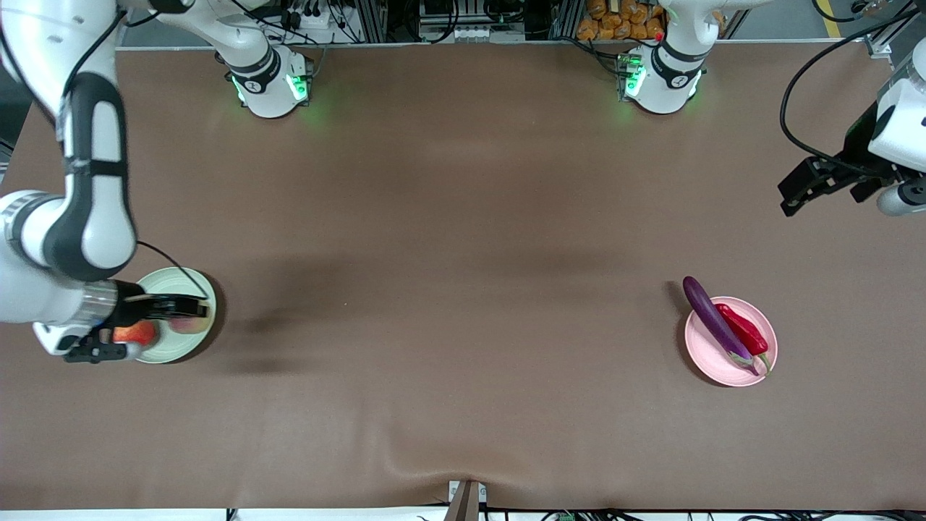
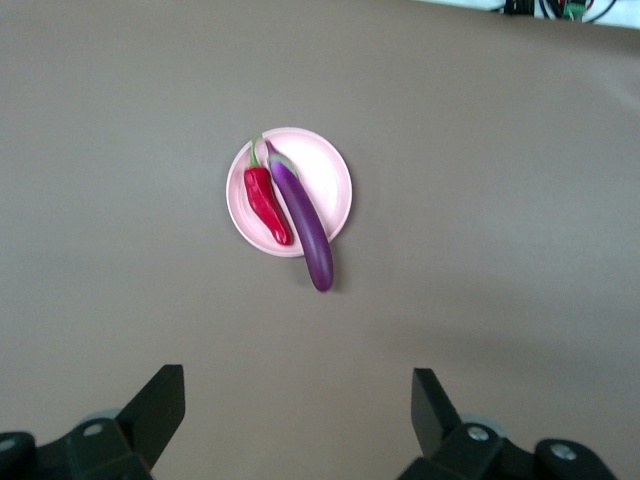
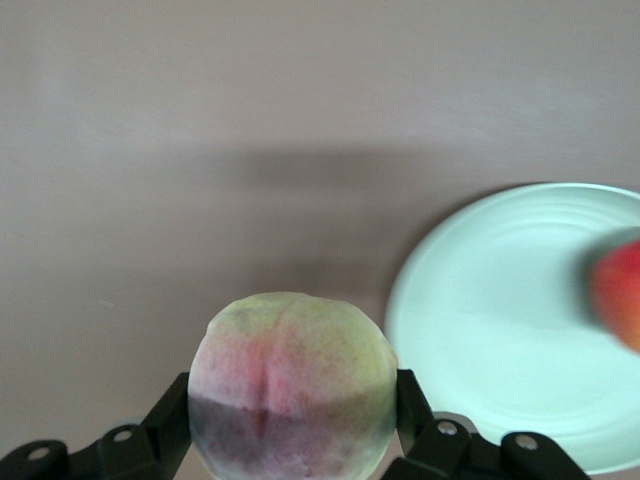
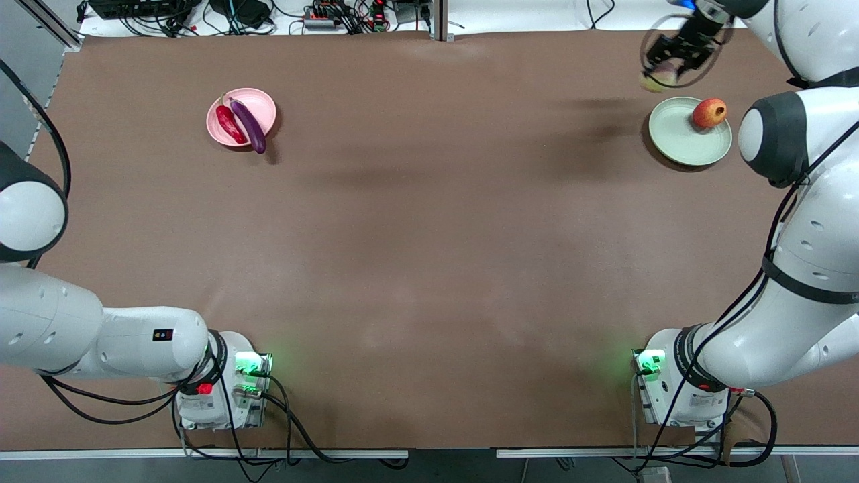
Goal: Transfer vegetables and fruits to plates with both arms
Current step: 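Lower the peach onto the green plate and open the right gripper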
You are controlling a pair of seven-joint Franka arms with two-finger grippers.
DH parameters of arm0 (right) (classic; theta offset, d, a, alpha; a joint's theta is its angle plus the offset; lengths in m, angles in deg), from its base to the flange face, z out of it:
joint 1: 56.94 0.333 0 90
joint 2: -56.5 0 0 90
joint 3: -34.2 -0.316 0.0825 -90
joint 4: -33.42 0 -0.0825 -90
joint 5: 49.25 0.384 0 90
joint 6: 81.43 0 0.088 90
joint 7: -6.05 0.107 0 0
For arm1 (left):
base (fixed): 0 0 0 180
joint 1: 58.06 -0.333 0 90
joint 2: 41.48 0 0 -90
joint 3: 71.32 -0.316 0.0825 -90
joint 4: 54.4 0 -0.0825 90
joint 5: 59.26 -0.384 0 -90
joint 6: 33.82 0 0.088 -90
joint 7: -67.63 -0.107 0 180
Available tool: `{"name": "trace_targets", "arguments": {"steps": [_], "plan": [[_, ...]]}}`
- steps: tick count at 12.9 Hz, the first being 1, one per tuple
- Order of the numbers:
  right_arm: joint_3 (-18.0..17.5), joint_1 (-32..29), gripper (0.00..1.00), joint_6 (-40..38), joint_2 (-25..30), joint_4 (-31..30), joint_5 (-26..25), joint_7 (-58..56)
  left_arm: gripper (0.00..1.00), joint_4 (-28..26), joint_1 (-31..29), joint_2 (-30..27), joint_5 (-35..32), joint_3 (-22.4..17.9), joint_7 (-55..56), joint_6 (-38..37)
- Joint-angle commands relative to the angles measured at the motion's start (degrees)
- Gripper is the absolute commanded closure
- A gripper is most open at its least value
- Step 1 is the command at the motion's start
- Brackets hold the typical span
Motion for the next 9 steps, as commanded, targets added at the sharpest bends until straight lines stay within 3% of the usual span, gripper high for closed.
{"name": "trace_targets", "arguments": {"steps": [1, 3, 4, 5, 6, 9], "plan": [[-1.4, -4.9, 0.47, -0.2, -3.8, 0.6, -1.4, -8.9, 0.0, -2.5, 0.1, -3.6, 2.6, -0.9, -0.2, -2.0], [-1.7, -7.6, 0.47, 0.4, -7.0, 0.6, -0.7, -12.2, 0.0, -2.5, -0.2, -3.9, 2.5, -0.7, -0.2, -1.8], [-1.8, -8.4, 0.4, 1.0, -8.1, 0.7, -0.5, -12.8, 0.0, -2.3, -0.3, -3.8, 2.5, -1.0, -0.6, -2.0], [-1.9, -8.4, 0.16, 1.9, -8.3, 0.7, -0.5, -12.9, 0.0, -2.2, -0.4, -3.5, 2.5, -1.0, -0.4, -2.0], [-1.9, -8.5, 0.0, 2.5, -8.3, 0.8, -0.5, -12.8, 0.0, -2.1, -0.9, -3.5, 2.3, -1.2, -0.5, -2.1], [-1.9, -7.8, 0.0, 1.3, -7.4, 4.2, -0.6, -12.3, 0.0, -2.1, -3.3, -3.4, 6.8, -1.2, -1.4, -2.1]]}}
